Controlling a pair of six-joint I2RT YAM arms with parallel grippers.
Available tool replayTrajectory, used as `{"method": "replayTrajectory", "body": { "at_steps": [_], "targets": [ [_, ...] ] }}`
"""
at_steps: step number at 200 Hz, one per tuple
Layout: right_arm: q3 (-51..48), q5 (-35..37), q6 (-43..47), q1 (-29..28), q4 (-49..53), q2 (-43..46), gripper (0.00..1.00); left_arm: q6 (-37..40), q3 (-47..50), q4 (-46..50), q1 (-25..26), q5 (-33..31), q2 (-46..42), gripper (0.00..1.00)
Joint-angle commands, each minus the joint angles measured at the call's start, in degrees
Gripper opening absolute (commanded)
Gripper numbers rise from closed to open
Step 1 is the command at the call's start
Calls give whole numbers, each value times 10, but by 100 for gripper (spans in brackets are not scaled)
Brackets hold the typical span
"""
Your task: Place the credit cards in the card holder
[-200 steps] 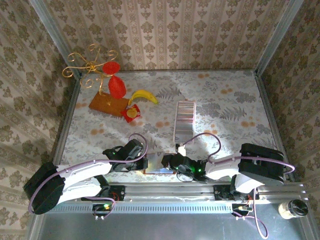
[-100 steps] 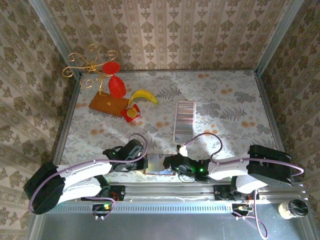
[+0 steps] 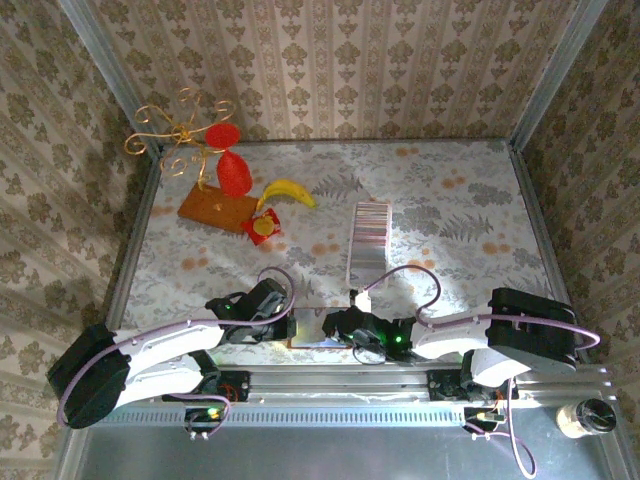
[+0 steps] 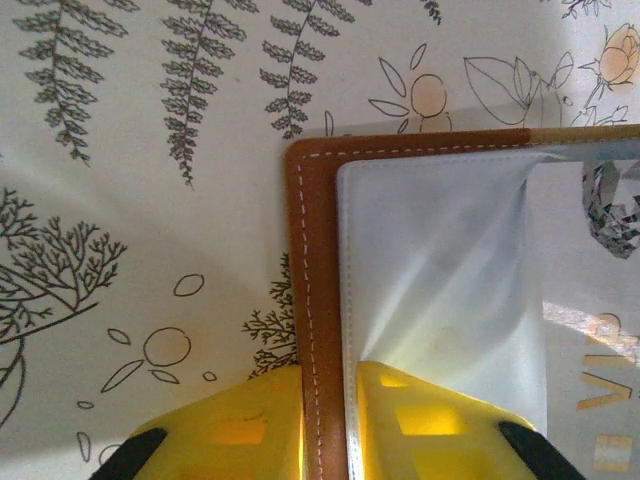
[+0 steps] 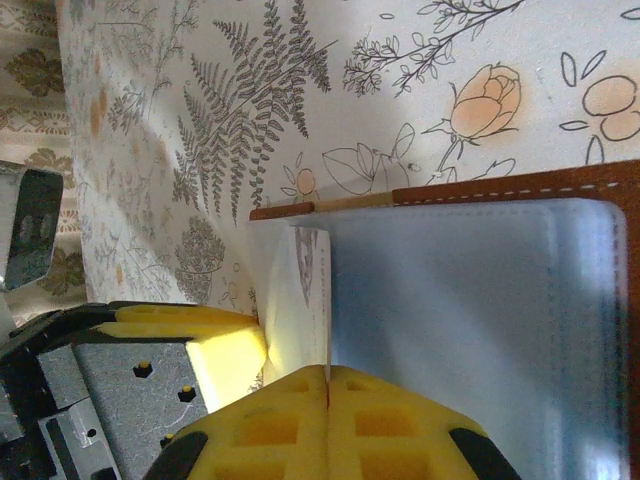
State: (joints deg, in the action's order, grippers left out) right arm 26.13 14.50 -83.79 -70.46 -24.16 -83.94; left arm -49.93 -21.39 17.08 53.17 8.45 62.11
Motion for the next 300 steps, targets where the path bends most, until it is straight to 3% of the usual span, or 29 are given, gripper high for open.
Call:
{"method": "replayTrajectory", "body": {
  "at_steps": [1, 58, 216, 300],
  "targets": [
    [11, -24, -1, -9, 33, -16, 0, -3, 33, 73, 5, -4, 23, 20],
    [32, -14, -21, -9, 159, 9, 0, -1, 29, 76, 5, -7, 21, 22],
    [22, 49, -69, -36, 181, 19, 0, -3, 35, 69, 5, -4, 21, 22],
    [9, 68, -98, -40, 173, 10, 0, -20, 32, 88, 5, -16, -36, 40]
  ]
}}
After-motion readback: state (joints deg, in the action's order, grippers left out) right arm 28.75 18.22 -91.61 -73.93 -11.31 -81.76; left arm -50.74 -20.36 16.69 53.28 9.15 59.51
